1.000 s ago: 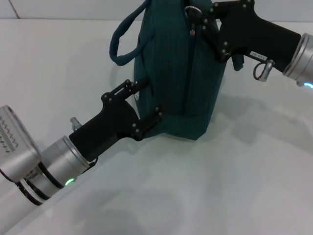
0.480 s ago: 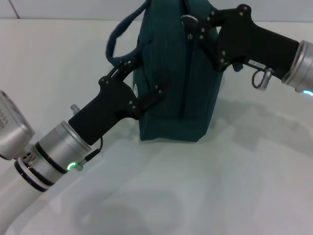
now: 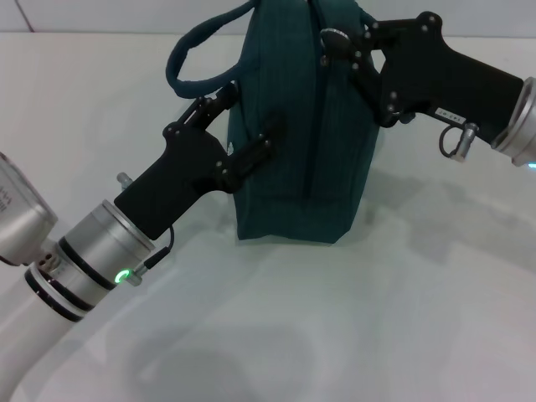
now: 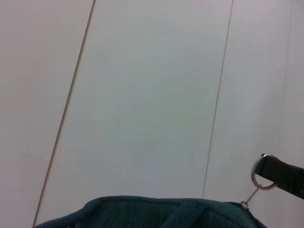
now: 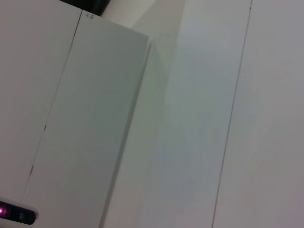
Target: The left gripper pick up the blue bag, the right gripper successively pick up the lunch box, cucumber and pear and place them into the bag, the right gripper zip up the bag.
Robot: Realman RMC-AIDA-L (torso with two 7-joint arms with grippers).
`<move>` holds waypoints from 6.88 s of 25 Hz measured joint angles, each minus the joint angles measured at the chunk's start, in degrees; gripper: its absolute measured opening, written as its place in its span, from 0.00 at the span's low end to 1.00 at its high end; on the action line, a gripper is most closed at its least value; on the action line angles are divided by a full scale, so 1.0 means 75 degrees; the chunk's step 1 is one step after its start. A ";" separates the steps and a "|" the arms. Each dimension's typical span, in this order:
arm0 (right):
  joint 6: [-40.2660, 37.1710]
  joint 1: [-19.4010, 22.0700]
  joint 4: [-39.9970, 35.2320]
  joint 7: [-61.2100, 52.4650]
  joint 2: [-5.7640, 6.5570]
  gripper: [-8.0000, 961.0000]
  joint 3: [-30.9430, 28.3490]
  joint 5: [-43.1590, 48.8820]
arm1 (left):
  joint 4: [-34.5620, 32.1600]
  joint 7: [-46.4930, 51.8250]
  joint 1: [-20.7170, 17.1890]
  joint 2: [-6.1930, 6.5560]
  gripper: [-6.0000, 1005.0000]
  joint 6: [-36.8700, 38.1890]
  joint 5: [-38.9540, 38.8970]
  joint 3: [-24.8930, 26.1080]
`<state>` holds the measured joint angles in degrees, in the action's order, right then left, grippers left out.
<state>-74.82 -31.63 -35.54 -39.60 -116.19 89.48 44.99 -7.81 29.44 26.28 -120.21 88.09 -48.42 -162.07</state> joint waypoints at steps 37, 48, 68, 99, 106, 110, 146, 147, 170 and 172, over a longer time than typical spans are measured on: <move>-0.0610 0.0000 -0.0092 0.0377 0.0007 0.03 0.0672 0.0077 | 0.1573 -0.0949 -0.0039 0.0126 0.04 0.1539 0.0986 -0.0017; -0.0505 0.0006 0.0367 0.0604 0.0002 0.03 0.0617 -0.1191 | 0.2066 -0.0949 -0.0122 0.0127 0.05 0.1502 0.0574 -0.0011; -0.0272 -0.0133 0.1160 0.0534 0.0030 0.03 0.0504 -0.1765 | 0.2088 -0.0161 0.0055 0.0131 0.07 0.1602 0.0422 -0.0014; -0.0332 -0.0128 0.1177 0.0587 0.0012 0.03 0.0513 -0.1756 | 0.4664 0.5832 0.2949 0.0454 0.84 0.2142 0.1954 -0.0118; -0.0303 -0.0137 0.1177 0.0590 0.0012 0.03 0.0516 -0.1756 | 0.5389 0.5683 0.3119 0.0155 0.84 0.1952 0.2300 -0.0117; -0.0287 -0.0131 0.1177 0.0592 0.0011 0.03 0.0516 -0.1756 | 0.5387 0.5481 0.3096 0.0137 0.77 0.1769 0.2420 -0.0117; -0.0369 -0.0359 0.1107 0.0586 -0.0001 0.03 0.1633 -0.2360 | 0.4902 0.3715 0.2506 0.0263 0.20 0.2471 0.2549 -0.0118; -0.0390 -0.0379 0.1101 0.0586 0.0000 0.03 0.1725 -0.2430 | 0.4896 0.3612 0.2458 0.0273 0.20 0.2537 0.2541 -0.0118; -0.0287 -0.0388 0.1344 0.0524 0.0000 0.03 0.2282 -0.3158 | 0.4926 0.3323 0.1920 0.0653 0.13 0.3011 0.2351 -0.0117; -0.0212 -0.0282 0.1401 0.0515 0.0000 0.03 0.2256 -0.3287 | 0.4923 0.3329 0.1972 0.0657 0.13 0.2962 0.2483 -0.0117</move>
<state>-76.40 -33.74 -25.04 -35.73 -116.19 106.40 20.34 29.11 54.41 41.07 -115.28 110.31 -29.80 -162.95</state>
